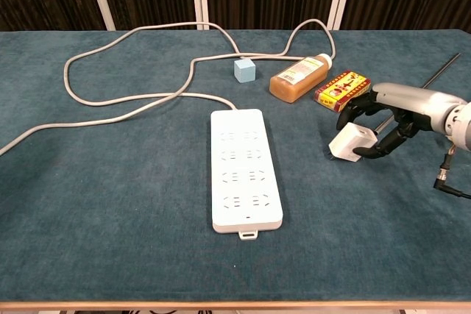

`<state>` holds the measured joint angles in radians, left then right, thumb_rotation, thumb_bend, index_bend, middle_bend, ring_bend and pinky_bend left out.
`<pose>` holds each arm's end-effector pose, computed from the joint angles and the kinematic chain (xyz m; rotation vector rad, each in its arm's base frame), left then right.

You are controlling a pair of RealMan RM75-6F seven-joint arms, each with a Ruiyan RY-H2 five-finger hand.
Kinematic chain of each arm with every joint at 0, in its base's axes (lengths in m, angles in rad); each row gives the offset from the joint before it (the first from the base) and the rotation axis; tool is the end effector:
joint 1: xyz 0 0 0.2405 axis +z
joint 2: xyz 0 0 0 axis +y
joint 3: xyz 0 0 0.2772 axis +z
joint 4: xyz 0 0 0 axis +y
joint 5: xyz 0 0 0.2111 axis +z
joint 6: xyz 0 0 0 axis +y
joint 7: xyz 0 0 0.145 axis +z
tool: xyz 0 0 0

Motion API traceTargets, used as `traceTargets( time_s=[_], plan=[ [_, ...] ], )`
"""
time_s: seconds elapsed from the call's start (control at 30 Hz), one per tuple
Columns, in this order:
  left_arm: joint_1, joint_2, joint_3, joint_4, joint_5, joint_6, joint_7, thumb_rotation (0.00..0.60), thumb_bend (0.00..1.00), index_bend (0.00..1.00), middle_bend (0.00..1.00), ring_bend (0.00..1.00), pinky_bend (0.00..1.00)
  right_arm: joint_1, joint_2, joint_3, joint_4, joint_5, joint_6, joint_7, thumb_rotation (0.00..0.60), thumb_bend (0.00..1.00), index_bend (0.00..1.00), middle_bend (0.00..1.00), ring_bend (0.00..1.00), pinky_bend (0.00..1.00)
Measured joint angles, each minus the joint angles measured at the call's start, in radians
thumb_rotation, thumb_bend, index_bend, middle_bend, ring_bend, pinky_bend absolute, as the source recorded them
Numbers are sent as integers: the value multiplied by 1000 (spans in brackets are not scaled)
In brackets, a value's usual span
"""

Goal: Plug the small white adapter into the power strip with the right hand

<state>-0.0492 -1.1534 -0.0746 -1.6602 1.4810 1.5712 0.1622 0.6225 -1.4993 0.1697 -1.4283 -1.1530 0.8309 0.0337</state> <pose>-0.3208 0.1758 0.1676 -1.3121 -0.7976 -0.8709 -0.2255 -0.3428 -0.0115 1.7277 -1.3787 0.9397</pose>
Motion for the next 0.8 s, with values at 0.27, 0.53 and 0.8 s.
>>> traceTargets(
  time_s=[0.27, 0.53, 0.8],
  plan=[
    [-1, 2, 3, 0, 5, -2, -5, 600, 92, 158, 0, 0, 0, 8, -11, 3, 21, 23, -13, 1, 600, 390, 394, 366, 197, 121],
    [0, 10, 11, -5, 19, -3, -21, 600, 92, 160, 0, 0, 0, 14, -19, 6, 34, 35, -15, -7, 600, 465, 433, 408, 223, 121],
    [-2, 10, 11, -3, 19, -7, -21, 600, 92, 171, 0, 0, 0, 16, -17, 5, 37, 32, -22, 2, 600, 545, 461, 414, 225, 121]
  ],
)
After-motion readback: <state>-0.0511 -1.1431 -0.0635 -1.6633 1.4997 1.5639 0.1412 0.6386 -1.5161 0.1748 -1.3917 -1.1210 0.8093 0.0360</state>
